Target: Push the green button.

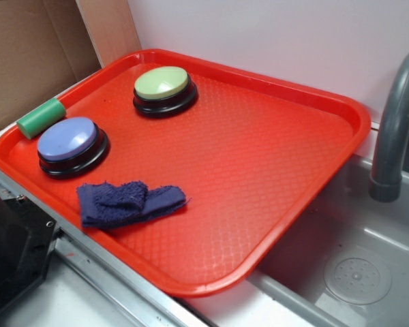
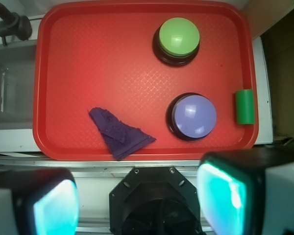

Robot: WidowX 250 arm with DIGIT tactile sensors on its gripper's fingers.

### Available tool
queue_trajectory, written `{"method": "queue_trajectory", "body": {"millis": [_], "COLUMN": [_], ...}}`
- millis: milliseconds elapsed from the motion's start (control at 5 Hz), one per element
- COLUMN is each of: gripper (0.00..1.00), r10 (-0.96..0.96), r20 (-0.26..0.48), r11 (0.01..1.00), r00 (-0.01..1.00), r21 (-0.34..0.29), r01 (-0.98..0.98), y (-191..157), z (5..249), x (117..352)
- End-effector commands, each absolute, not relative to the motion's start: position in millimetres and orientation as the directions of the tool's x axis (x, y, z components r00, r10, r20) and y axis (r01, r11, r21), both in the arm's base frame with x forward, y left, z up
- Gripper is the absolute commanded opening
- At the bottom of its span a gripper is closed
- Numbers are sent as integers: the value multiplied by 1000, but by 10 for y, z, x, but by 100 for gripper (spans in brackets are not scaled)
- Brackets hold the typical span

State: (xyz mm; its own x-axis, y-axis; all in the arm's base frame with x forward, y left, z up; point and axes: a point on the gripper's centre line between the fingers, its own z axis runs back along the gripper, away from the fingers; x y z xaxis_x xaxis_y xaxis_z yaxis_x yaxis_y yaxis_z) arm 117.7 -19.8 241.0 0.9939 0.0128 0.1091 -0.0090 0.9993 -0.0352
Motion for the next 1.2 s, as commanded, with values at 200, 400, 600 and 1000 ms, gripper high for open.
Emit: {"method": "queue_trajectory", "body": {"millis": [200,400,600,1000], "gripper": [100,100,100,100], "r10": [205,275,340,397], "r20": [192,252,255,183], "r11": [977,959,938,917], "r00": [960,928,905,900], "r21": [12,-5,-24,-45], "r01": [-211,-283,-345,-395], "y": [137,288,509,799], "z": [2051,1775,1412,676], "x": [1677,2170,2570,2964]}}
